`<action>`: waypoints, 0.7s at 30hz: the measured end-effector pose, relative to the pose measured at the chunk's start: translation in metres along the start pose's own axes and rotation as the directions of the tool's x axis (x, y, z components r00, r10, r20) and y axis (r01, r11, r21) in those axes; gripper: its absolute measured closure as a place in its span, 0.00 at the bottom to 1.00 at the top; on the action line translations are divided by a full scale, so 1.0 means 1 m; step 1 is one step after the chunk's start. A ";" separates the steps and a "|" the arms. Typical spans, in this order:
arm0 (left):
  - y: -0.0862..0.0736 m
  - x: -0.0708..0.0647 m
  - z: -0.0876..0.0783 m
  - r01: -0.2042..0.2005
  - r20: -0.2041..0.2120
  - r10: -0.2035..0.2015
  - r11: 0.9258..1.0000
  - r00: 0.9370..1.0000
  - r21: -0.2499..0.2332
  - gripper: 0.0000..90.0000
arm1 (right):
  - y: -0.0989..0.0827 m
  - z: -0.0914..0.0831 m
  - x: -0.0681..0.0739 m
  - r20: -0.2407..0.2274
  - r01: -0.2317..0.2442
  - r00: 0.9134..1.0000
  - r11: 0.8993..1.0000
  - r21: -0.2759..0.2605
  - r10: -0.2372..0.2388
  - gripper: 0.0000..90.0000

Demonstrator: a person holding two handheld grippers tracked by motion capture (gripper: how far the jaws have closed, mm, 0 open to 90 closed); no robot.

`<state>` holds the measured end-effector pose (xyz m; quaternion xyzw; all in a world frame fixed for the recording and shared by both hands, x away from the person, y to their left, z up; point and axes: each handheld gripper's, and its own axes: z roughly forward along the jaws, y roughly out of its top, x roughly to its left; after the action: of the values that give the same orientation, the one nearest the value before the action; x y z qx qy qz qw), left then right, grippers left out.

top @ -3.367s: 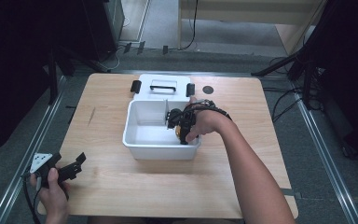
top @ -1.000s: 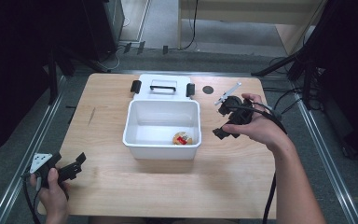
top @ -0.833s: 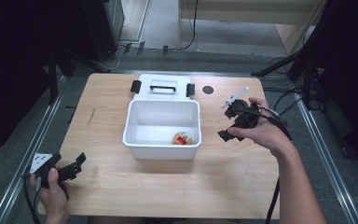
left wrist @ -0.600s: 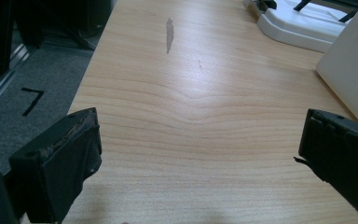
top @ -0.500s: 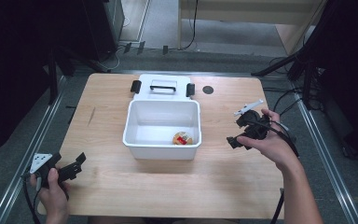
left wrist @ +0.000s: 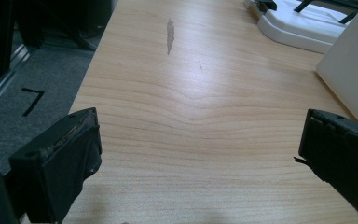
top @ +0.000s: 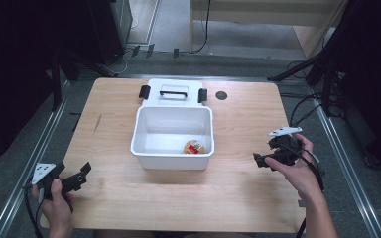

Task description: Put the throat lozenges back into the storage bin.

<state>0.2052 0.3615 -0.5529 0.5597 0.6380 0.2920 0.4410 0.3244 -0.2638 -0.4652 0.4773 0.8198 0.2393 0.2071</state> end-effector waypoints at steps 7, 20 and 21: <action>0.000 0.000 0.000 -0.001 0.001 0.001 1.000 1.000 -0.002 0.00 | -0.030 0.003 -0.003 0.003 -0.049 0.999 0.997 -0.061 0.049 0.00; 0.000 -0.001 0.000 -0.003 -0.003 0.003 1.000 1.000 -0.003 0.00 | -0.087 0.004 -0.014 0.033 -0.172 0.983 0.970 -0.174 0.180 0.00; 0.000 -0.001 0.000 -0.003 -0.003 0.003 1.000 1.000 -0.003 0.00 | -0.090 0.004 -0.015 0.029 -0.179 0.982 0.968 -0.176 0.187 0.00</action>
<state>0.2050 0.3609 -0.5529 0.5596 0.6372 0.2946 0.4405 0.2719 -0.3146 -0.5196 0.5365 0.7434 0.3167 0.2434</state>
